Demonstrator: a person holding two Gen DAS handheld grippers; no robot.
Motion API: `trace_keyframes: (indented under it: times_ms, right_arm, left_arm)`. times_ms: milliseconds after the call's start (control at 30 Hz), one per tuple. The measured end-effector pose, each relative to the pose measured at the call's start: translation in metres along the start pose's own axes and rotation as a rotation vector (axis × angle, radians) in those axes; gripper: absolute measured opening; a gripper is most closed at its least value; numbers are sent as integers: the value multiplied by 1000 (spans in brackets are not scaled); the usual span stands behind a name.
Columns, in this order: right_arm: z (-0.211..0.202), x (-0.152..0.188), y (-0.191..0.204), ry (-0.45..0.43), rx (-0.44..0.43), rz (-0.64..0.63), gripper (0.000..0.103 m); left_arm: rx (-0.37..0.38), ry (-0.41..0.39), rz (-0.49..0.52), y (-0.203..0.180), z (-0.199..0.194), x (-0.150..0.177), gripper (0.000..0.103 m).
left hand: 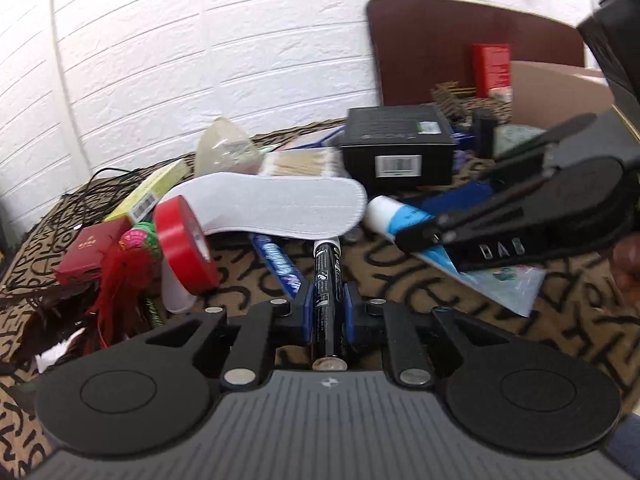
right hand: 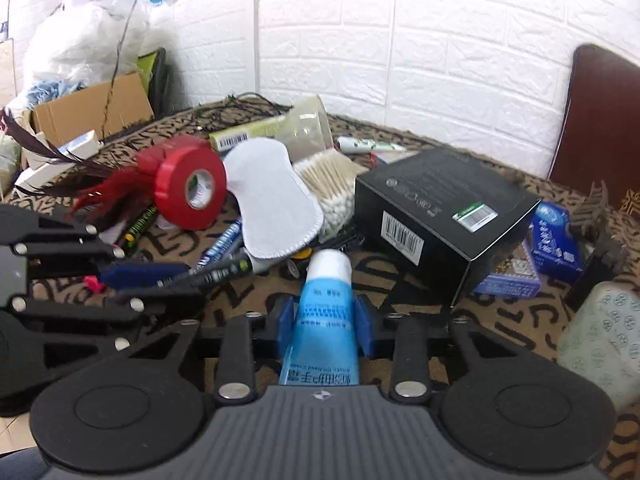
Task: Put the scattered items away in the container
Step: 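Close the right gripper on the blue hand-cream tube and lift it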
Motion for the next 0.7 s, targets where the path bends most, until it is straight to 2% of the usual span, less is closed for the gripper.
trace_keyframes:
  times_ms: [133, 300, 400, 500, 633, 700]
  right_arm:
    - [-6, 0, -4, 18, 41, -18, 28]
    - [5, -2, -8, 38, 7, 33, 29]
    - [14, -4, 0, 72, 2, -1, 34]
    - [27, 3, 3, 113, 15, -22, 35]
    - [34, 10, -1, 80, 6, 21, 36]
    - [34, 9, 0, 76, 0, 0, 35]
  left_arm:
    - [0, 20, 7, -4, -4, 2, 17]
    - [-32, 36, 101, -15, 4, 4, 18]
    - [-11, 42, 83, -19, 6, 4, 21]
    - [13, 71, 15, -17, 14, 10, 22]
    - [14, 62, -23, -16, 19, 9, 22]
    - [9, 55, -29, -16, 21, 7, 23]
Point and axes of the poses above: each gripper's, at about its wrist camera, not at the fingertips, and z roughly the way its jaws point, y to its left, x to its underside, the point moved 7 cm from there along z, roughly the way its jaws point, and after that the axes turned 8 degrees about -y, right-handed, at the moved point
